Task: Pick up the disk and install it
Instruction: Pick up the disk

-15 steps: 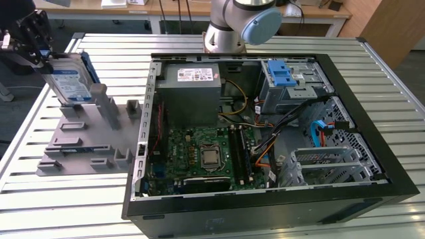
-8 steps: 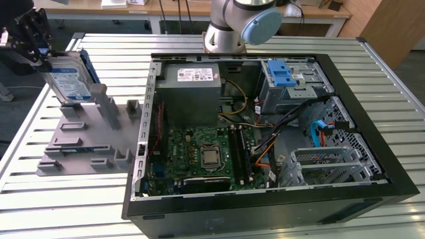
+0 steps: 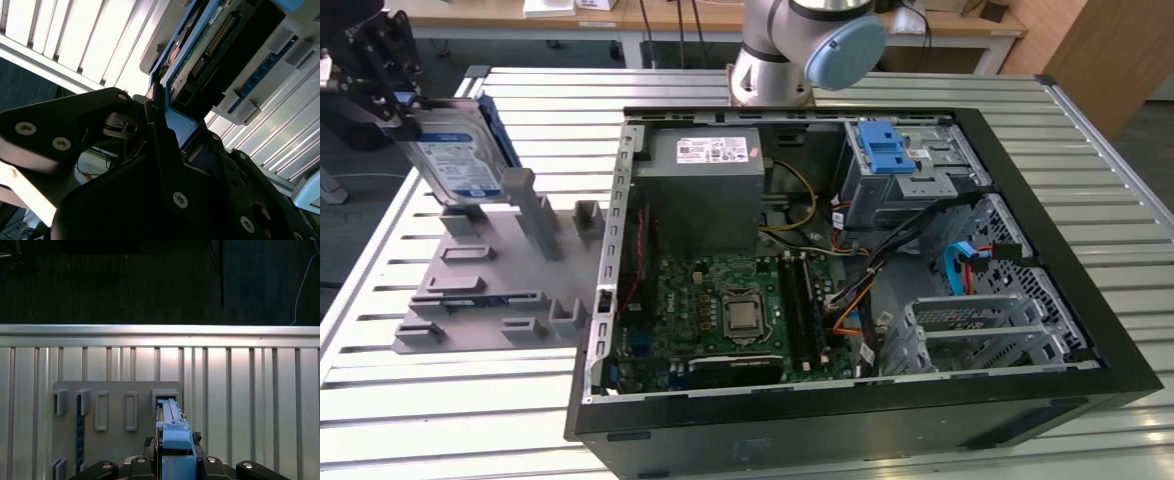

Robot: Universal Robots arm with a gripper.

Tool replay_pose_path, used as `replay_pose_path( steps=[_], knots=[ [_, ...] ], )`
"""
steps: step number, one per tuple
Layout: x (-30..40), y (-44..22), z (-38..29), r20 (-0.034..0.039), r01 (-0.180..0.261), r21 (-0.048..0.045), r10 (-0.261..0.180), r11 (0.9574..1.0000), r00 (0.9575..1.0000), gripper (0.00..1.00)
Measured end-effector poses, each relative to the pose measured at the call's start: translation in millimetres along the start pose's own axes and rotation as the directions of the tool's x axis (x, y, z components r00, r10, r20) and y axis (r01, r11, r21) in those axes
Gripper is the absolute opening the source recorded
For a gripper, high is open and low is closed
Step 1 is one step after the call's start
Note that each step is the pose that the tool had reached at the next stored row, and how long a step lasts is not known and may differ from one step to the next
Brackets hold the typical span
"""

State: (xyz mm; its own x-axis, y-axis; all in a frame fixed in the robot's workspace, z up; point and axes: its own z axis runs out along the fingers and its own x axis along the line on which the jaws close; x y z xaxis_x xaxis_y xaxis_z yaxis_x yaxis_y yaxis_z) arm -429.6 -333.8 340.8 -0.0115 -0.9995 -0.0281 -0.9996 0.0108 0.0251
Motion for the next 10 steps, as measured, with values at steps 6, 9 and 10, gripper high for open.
replay_pose_path(
  steps=[6, 9, 10],
  knots=[
    [-0.1, 0.1, -2.8, 0.0, 0.0, 0.0, 0.0, 1.0, 1.0, 0.36],
    [-0.1, 0.1, -3.4, 0.0001, 0.0, 0.0001, 0.0, 1.0, 1.0, 0.36],
    [-0.2, 0.1, -4.4, -0.0001, 0.0, 0.0, 0.0, 1.0, 1.0, 0.36]
  ],
)
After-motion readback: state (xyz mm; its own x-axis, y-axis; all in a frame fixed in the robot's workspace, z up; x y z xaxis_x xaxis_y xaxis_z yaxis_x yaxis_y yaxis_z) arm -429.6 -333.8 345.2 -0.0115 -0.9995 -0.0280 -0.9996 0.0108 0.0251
